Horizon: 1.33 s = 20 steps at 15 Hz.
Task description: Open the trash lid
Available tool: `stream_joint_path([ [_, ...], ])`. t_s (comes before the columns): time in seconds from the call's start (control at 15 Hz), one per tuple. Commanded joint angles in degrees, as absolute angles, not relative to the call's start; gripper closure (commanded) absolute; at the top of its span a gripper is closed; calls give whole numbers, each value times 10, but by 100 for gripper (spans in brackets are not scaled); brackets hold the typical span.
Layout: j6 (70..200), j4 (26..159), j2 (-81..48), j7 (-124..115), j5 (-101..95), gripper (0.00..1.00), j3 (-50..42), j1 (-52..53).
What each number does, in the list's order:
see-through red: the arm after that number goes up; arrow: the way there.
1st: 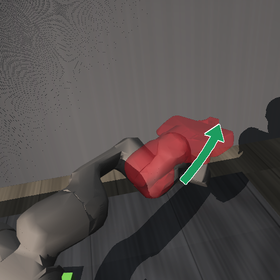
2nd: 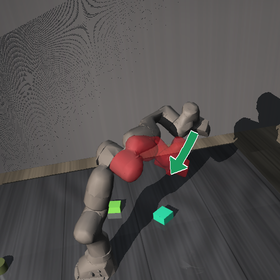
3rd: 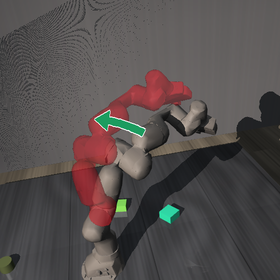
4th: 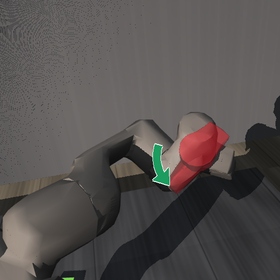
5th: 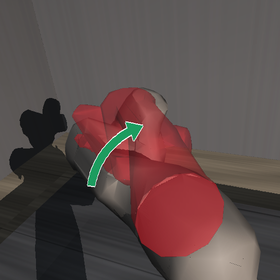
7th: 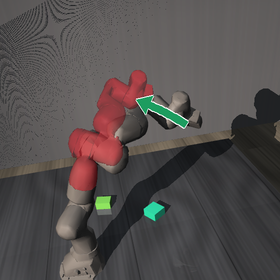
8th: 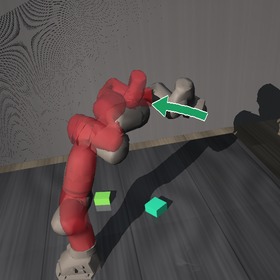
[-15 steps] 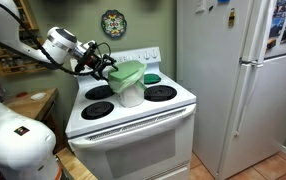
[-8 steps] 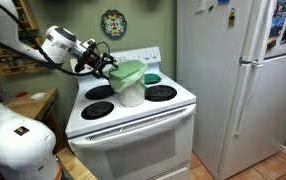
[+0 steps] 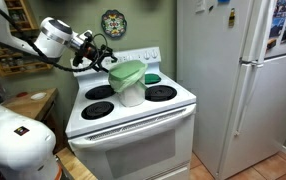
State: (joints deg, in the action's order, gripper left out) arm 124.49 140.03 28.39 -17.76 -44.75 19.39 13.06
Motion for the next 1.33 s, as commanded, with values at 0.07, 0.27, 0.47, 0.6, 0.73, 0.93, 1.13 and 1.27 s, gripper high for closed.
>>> stream_joint_path([
  [0.07,1281,1410,263,-173,-423,0,186,140],
  [0.27,1299,1411,247,-174,-426,0,189,135],
  [0.47,1297,1411,239,-173,-434,0,195,133],
  [0.6,1287,1411,239,-174,-443,0,198,130],
  [0.73,1287,1412,238,-173,-445,0,199,132],
  [0.93,1282,1415,234,-171,-450,0,202,132],
  [1.13,1281,1421,230,-182,-466,0,207,128],
  [1.27,1282,1422,231,-191,-486,0,208,125],
])
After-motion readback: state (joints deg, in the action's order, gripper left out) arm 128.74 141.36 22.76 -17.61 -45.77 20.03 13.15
